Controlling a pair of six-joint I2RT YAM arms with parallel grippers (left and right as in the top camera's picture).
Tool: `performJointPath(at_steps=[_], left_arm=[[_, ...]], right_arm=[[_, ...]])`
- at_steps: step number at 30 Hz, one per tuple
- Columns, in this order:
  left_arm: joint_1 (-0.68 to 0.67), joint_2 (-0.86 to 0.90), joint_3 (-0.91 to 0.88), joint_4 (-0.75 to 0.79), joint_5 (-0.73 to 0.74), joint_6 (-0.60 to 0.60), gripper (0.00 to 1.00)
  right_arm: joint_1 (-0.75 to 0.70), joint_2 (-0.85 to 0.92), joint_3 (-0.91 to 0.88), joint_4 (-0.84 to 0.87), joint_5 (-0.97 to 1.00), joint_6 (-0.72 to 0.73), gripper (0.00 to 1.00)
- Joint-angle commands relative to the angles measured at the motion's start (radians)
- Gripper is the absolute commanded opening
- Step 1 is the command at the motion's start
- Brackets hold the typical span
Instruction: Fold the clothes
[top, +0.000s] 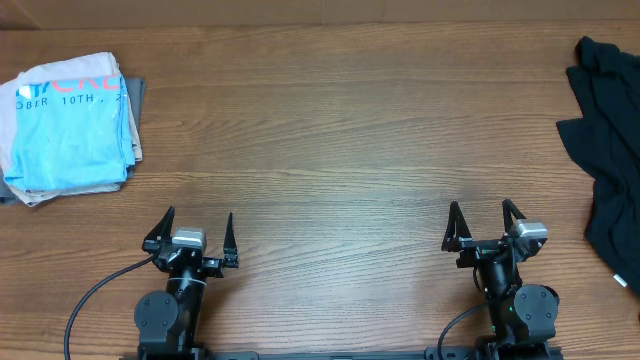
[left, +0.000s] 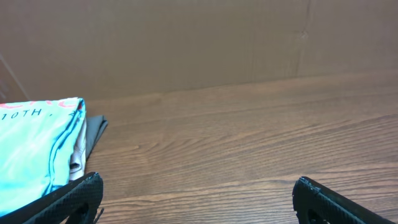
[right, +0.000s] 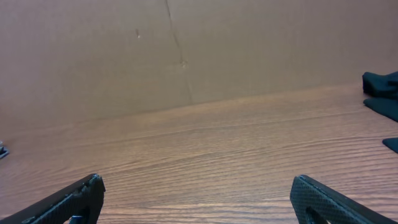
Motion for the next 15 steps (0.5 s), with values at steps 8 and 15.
performJointPath(at_steps=[8, 15], left_arm=[[-0.007, -0.011, -0.005, -0.002, -0.011, 0.027, 1.00], [-0.007, -0.011, -0.005, -0.002, -0.011, 0.026, 1.00]], right_arm=[[-0.004, -0.009, -0.010, 0.006, 0.017, -0.007, 1.00], [-0.004, -0.009, -0.010, 0.006, -0.024, -0.003, 1.00]])
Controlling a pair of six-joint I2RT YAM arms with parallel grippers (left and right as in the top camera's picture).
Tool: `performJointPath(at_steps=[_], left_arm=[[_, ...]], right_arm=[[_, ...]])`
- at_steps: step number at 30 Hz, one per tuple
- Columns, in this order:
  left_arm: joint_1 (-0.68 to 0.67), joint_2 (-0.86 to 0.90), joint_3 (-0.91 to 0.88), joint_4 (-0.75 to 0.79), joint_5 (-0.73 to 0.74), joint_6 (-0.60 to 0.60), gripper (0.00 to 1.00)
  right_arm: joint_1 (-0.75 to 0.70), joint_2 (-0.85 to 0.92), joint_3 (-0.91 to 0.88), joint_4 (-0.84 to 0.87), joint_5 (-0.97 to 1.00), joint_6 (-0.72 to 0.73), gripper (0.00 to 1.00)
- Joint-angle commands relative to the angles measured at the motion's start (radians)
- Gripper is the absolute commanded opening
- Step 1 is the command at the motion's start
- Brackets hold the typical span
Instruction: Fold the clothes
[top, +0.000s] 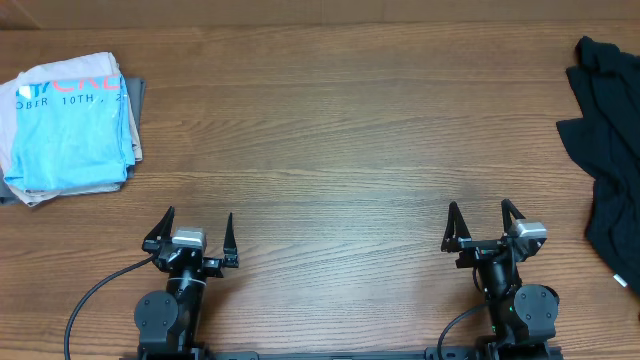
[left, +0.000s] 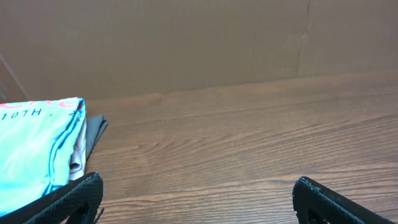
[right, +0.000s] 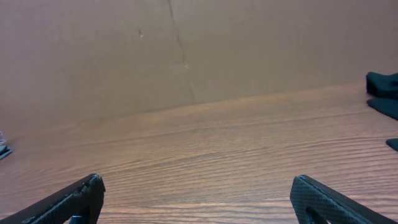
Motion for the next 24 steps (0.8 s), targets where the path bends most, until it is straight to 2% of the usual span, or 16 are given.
performJointPath(at_steps=[1, 5, 10, 18, 24], left_arm=[[-0.007, -0.011, -0.005, -0.001, -0.011, 0.026, 1.00], [-0.007, -0.011, -0.005, -0.002, -0.011, 0.027, 1.00], [-0.007, -0.011, -0.005, -0.002, -0.011, 0.027, 1.00], [-0.007, -0.011, -0.005, -0.001, -0.011, 0.027, 1.00], [-0.007, -0.011, -0.005, -0.002, -0.011, 0.026, 1.00]], right_arm=[[-0.004, -0.009, -0.010, 0.007, -0.013, -0.002, 1.00], [-0.004, -0.009, -0.007, 0.017, -0.018, 0.090, 1.00], [-0.004, -0.009, 0.087, -0.086, -0.043, 0.137, 1.00], [-0.004, 0.006, 0.419, -0.280, -0.041, 0.126, 1.00], [-0.004, 0.109, 0.649, -0.425, -0.026, 0.122, 1.00]])
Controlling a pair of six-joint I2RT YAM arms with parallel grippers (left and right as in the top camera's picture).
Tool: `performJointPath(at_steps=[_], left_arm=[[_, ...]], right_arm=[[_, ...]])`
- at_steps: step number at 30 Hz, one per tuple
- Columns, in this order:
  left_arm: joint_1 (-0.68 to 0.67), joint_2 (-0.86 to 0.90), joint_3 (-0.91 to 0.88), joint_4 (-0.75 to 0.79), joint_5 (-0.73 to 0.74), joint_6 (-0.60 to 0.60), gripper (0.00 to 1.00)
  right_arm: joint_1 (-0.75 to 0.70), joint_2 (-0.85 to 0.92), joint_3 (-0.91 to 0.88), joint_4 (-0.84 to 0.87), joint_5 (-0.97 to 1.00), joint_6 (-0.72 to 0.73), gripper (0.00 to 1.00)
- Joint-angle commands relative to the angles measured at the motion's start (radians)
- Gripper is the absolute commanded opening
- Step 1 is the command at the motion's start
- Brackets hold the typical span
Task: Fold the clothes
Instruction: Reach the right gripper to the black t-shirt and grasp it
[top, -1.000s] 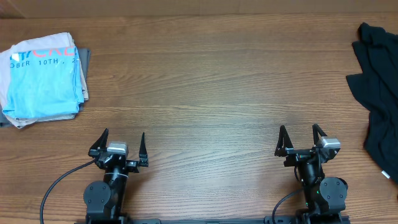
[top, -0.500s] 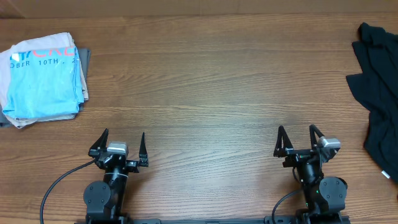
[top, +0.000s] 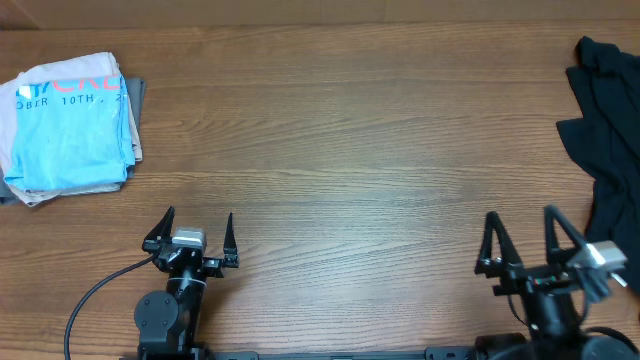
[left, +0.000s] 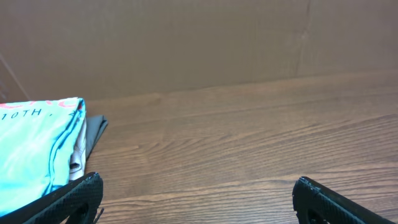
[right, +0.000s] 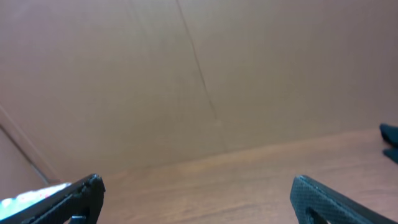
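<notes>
A crumpled black garment (top: 607, 140) lies at the table's right edge; a sliver of it shows at the right of the right wrist view (right: 390, 134). A folded stack topped by a light-blue printed shirt (top: 68, 125) rests at the far left, also seen in the left wrist view (left: 34, 146). My left gripper (top: 192, 236) stands open near the front edge, nothing between its fingers. My right gripper (top: 521, 240) is open too, raised near the front right, left of the black garment's lower part.
The wooden table (top: 340, 130) stretches between the stack and the black garment. A grey folded piece (top: 136, 95) peeks from under the stack. A brown cardboard wall (left: 186, 43) backs the table. A cable (top: 95, 290) trails from the left arm.
My right gripper has shifted right and toward the front edge and its camera now tilts up, showing mostly wall. The left gripper and the clothes have not moved.
Both grippers stood open and empty near the front edge at the first two moments, with the stack at left and black garment at right. Now only the right gripper has moved, lifted and nearer the black garment.
</notes>
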Motion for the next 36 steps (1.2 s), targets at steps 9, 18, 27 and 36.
performJointPath(at_steps=[9, 18, 27, 36], left_arm=[[-0.007, -0.011, -0.005, -0.001, -0.011, 0.026, 1.00], [-0.007, -0.011, -0.005, -0.001, -0.011, 0.027, 1.00], [-0.007, -0.011, -0.005, 0.000, -0.011, 0.027, 1.00], [-0.007, -0.011, -0.005, 0.000, -0.011, 0.027, 1.00]], right_arm=[[-0.004, 0.424, 0.417, -0.253, 0.114, 0.001, 1.00], [-0.016, 0.919, 0.796, -0.641, 0.353, -0.042, 1.00], [-0.252, 1.275, 0.919, -0.726, 0.362, -0.045, 1.00], [-0.402, 1.421, 0.918, -0.645, 0.302, -0.042, 1.00]])
